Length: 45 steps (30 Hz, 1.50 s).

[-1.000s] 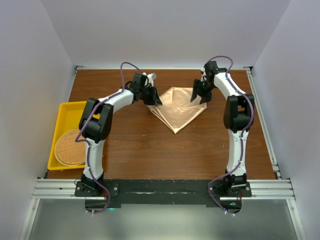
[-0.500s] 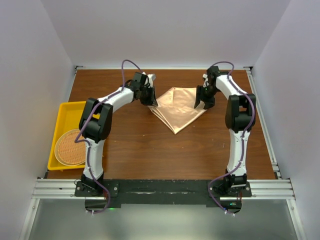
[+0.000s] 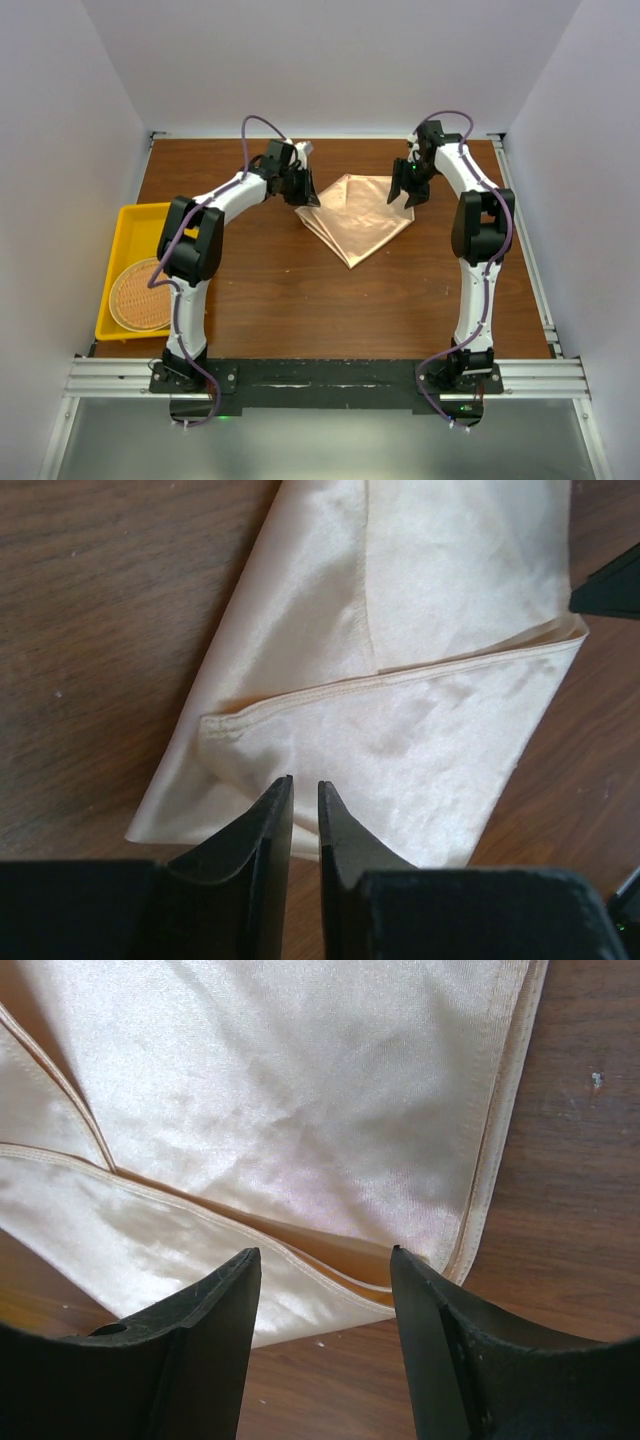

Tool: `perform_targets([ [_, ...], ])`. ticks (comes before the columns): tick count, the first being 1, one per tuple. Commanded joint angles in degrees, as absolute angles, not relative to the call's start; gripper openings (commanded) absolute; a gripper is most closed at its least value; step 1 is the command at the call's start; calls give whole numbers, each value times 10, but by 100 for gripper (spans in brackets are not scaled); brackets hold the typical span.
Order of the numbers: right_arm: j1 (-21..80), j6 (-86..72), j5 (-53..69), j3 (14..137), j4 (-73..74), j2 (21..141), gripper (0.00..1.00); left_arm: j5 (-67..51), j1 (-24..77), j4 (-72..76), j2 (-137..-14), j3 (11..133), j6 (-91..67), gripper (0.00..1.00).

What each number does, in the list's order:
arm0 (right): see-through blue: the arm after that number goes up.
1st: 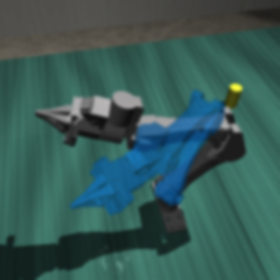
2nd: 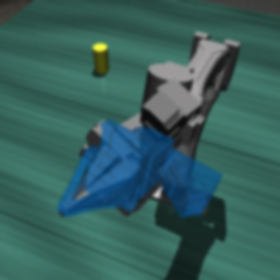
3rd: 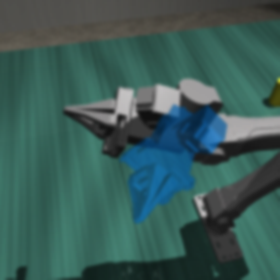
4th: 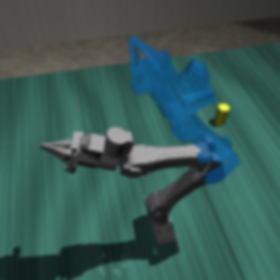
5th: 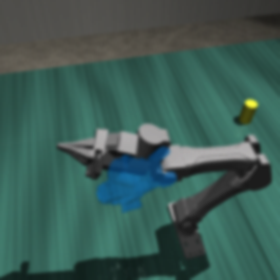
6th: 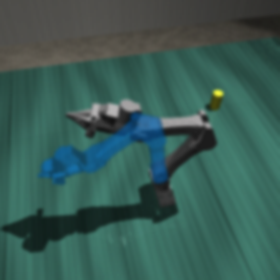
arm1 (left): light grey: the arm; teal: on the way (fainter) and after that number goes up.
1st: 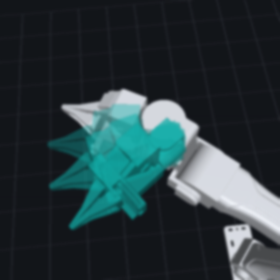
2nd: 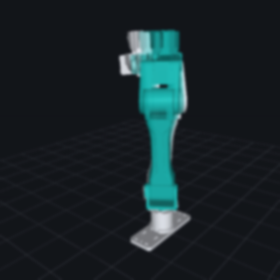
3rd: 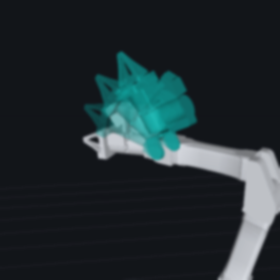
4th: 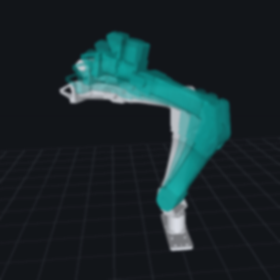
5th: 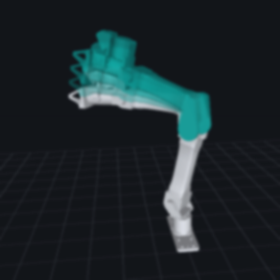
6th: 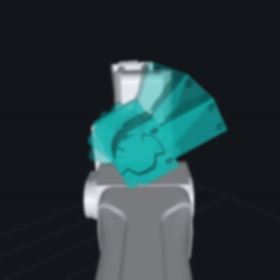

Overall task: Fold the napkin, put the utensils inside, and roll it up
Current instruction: Fold the napkin

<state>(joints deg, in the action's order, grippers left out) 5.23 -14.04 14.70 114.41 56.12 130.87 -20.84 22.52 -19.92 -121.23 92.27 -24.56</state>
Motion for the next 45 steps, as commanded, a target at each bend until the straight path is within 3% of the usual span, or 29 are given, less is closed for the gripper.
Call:
perform_targets([
  [1,53,-147,169,1165,563,1293,59,-258,224,-135,-1174,945,-286,21],
  [5,52,-154,178,1169,558,1303,58,-271,222,-104,-1193,950,-315,28],
  [14,53,-157,178,1172,558,1303,58,-222,223,-181,-1248,1000,-277,30],
  [19,53,-154,181,1151,556,1292,58,-155,228,-199,-1184,977,-221,36],
  [25,52,-151,178,1140,552,1277,58,-84,230,-193,-1124,931,-269,47],
  [37,52,-146,178,1153,562,1269,59,32,265,-284,-1180,974,-410,42],
  [45,52,-144,179,1145,563,1267,59,47,282,-312,-1212,1005,-432,37],
])
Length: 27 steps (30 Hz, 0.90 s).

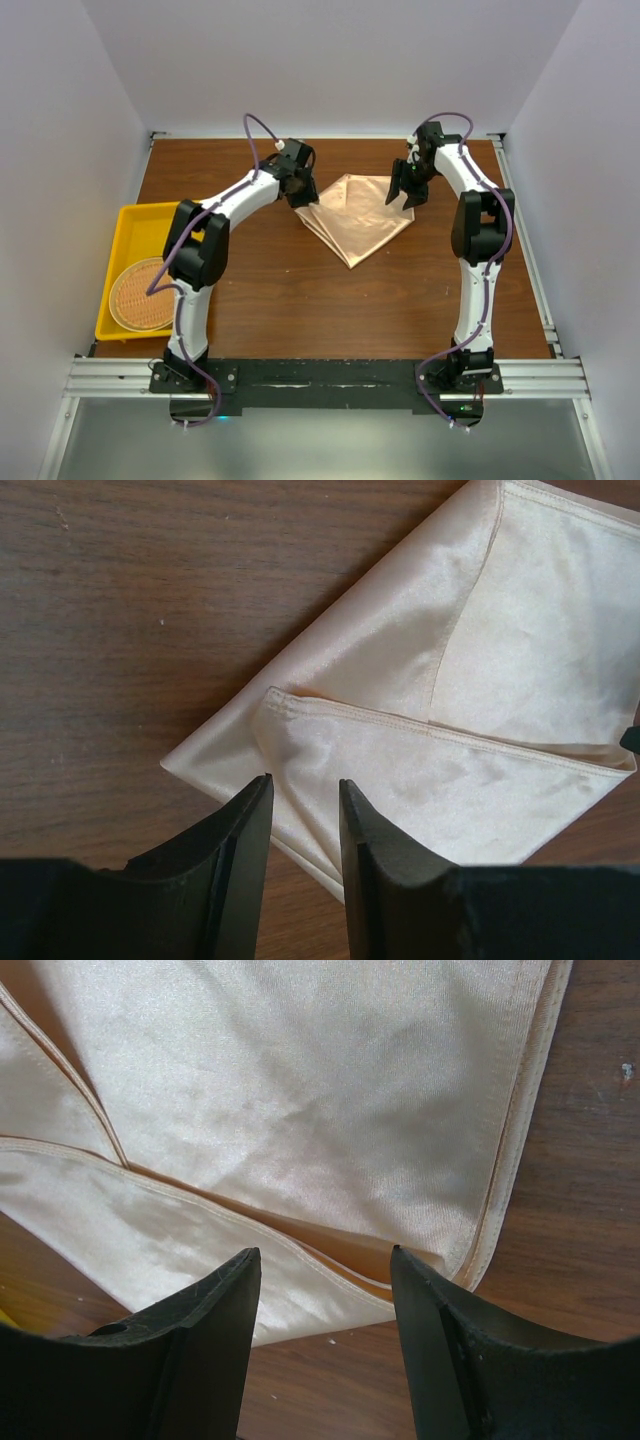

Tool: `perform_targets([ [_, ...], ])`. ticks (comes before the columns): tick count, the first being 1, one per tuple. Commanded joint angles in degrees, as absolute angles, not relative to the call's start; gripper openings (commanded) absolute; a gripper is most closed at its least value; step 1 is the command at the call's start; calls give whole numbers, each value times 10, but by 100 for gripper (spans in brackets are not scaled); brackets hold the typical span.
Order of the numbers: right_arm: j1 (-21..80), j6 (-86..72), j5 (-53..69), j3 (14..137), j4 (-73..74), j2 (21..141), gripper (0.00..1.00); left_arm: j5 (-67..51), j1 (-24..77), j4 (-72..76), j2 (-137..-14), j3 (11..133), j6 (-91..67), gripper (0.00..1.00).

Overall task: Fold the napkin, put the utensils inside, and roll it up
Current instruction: Fold the napkin

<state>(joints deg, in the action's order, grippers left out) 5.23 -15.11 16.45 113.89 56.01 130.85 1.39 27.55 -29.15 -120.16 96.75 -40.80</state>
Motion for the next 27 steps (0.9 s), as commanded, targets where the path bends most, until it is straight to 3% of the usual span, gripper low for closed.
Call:
perform_targets([
  [1,52,-143,179,1146,563,1268,59,58,283,-318,-1215,1008,-432,37],
  [11,50,-141,179,1150,565,1270,59,91,290,-336,-1238,1030,-443,40],
  [20,48,-140,181,1149,565,1269,59,91,293,-341,-1266,1053,-429,36],
  [22,47,-140,182,1149,565,1269,59,90,293,-340,-1269,1056,-424,31],
  [27,47,-137,183,1148,566,1267,59,98,295,-334,-1257,1053,-410,8],
])
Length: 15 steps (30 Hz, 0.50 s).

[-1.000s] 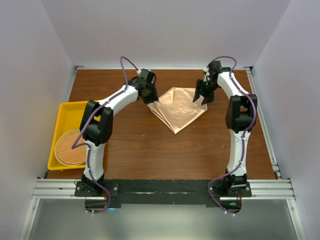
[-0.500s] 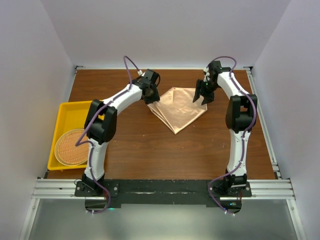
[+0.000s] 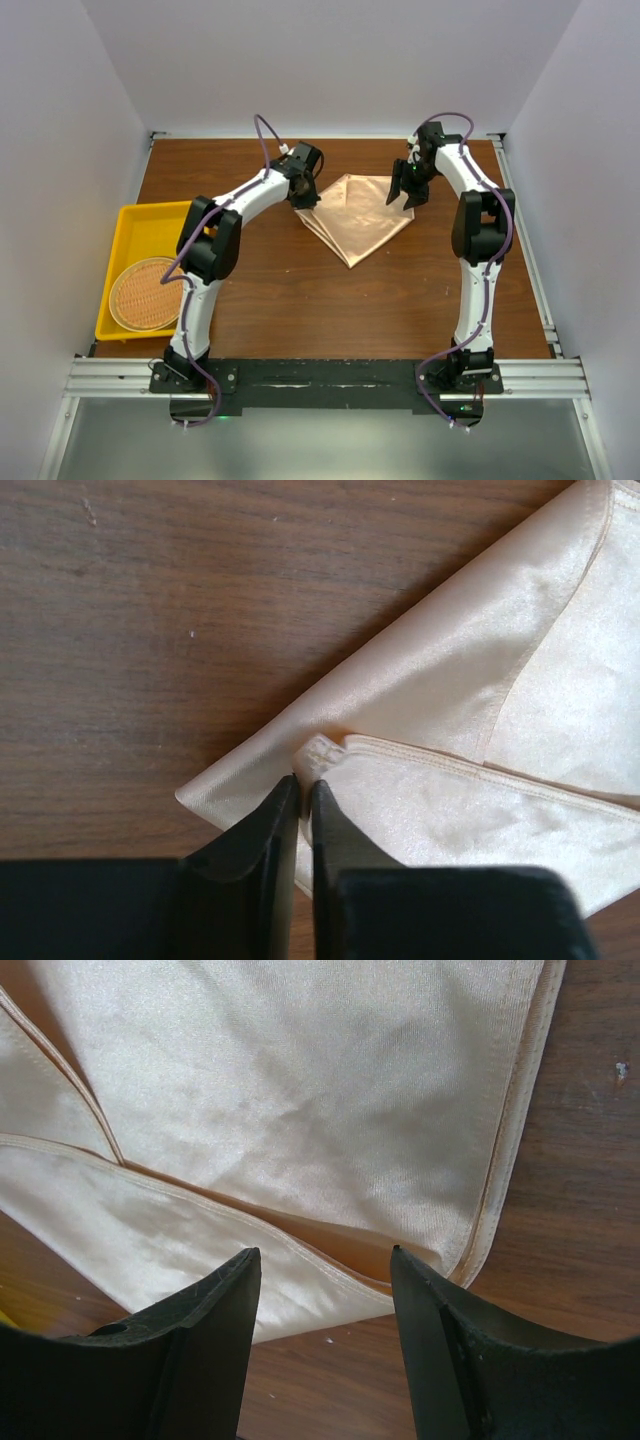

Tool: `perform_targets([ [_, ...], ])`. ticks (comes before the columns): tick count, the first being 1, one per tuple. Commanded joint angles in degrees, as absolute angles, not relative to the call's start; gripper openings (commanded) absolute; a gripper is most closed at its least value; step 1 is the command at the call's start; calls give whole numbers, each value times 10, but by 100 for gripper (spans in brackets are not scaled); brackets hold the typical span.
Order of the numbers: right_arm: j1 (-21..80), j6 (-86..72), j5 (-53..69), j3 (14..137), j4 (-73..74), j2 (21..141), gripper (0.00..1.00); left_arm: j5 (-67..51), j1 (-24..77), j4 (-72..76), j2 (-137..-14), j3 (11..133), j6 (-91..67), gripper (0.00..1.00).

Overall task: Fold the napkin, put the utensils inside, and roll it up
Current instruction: Fold the napkin

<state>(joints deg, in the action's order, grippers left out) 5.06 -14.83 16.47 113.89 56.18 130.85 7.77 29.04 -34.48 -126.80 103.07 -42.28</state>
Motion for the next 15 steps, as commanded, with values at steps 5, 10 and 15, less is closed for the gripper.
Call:
perform_targets([
  [5,47,-136,179,1137,562,1263,59,112,295,-315,-1215,1020,-401,0],
  [10,47,-134,179,1129,558,1258,59,111,295,-296,-1183,982,-403,0],
  [15,50,-133,174,1124,557,1255,59,115,295,-297,-1172,962,-403,0],
])
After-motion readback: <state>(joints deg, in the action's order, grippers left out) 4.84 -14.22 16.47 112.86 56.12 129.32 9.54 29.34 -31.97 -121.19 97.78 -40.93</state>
